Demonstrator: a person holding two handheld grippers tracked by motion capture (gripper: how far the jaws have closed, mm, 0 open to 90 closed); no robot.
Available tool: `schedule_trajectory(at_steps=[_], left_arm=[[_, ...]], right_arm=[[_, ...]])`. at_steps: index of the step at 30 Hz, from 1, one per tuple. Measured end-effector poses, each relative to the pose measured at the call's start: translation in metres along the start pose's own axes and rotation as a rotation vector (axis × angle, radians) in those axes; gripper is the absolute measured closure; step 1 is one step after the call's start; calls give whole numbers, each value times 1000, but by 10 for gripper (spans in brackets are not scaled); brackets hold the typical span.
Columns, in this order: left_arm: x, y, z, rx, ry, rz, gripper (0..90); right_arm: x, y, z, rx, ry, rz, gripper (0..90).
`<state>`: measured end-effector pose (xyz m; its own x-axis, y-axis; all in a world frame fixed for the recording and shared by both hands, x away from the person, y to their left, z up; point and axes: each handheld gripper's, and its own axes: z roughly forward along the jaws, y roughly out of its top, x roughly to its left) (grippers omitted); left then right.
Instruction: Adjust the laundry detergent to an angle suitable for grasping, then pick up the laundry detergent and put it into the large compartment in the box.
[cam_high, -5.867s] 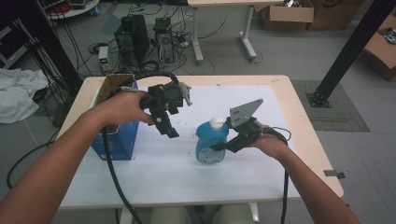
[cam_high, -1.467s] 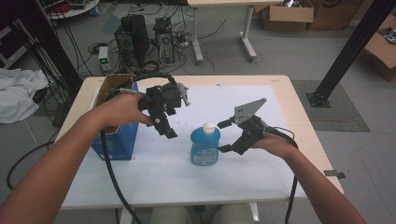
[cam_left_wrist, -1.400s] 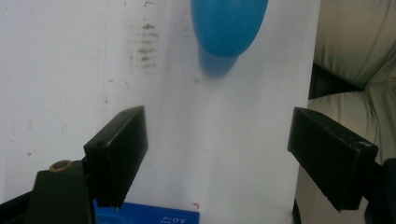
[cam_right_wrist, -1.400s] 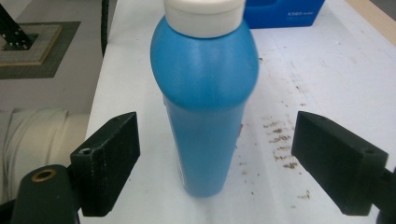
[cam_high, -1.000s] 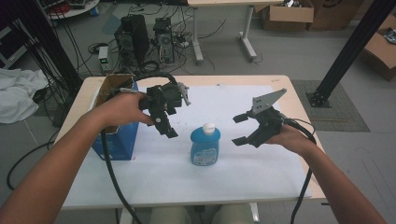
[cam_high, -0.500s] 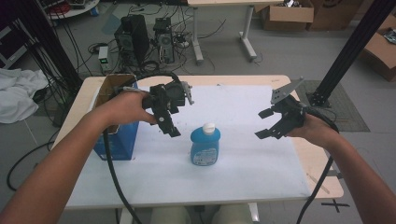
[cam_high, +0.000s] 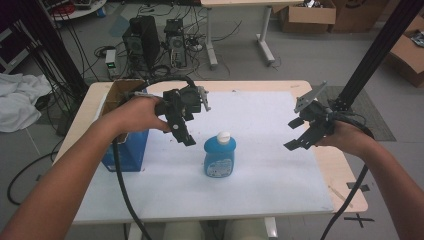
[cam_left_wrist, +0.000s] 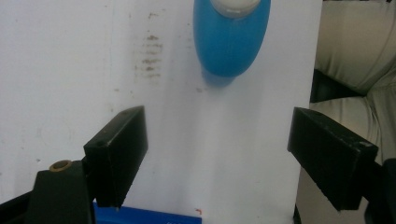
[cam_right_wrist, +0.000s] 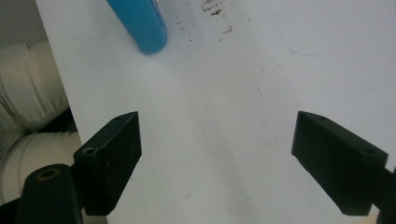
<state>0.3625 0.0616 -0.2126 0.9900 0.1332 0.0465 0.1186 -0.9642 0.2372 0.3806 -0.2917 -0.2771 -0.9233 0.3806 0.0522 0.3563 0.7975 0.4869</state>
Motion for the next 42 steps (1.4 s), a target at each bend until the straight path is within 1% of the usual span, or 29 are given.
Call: schedule_trajectory(at_steps=[3,7,18,21,24,26,28,29,30,31,32,35,42], left_arm=[[0,1,0,1,2,0,207],[1,1,1,3,-1,0,208],[0,1,0,2,5,-4,208],[-1,0,-1,1,3,-4,207],[-1,-1,-1,0,5,-6,207],[-2,-2,-1,-7,9,-8,207],[-2,-2,-2,-2,9,-7,208],[-2,-2,-3,2,8,-9,208],[-2,-3,-2,-6,8,-21,207],[-2,-3,-2,-7,8,-23,207],[-2,-3,-3,0,11,-13,207],[-3,-3,-3,2,12,-12,208],[-1,-2,-3,1,14,-14,207]], right_arm=[[1,2,3,22,0,-9,158],[1,3,5,29,5,-10,158],[1,5,8,25,1,-20,158],[1,5,10,39,4,-21,158],[1,5,10,37,4,-19,158],[2,6,11,36,3,-24,157],[3,7,11,39,4,-32,158],[3,7,11,38,4,-32,158],[3,8,11,36,5,-29,158],[3,9,10,32,3,-28,157],[3,9,10,32,3,-28,157],[3,10,11,36,4,-36,159],[2,10,13,32,5,-38,158]])
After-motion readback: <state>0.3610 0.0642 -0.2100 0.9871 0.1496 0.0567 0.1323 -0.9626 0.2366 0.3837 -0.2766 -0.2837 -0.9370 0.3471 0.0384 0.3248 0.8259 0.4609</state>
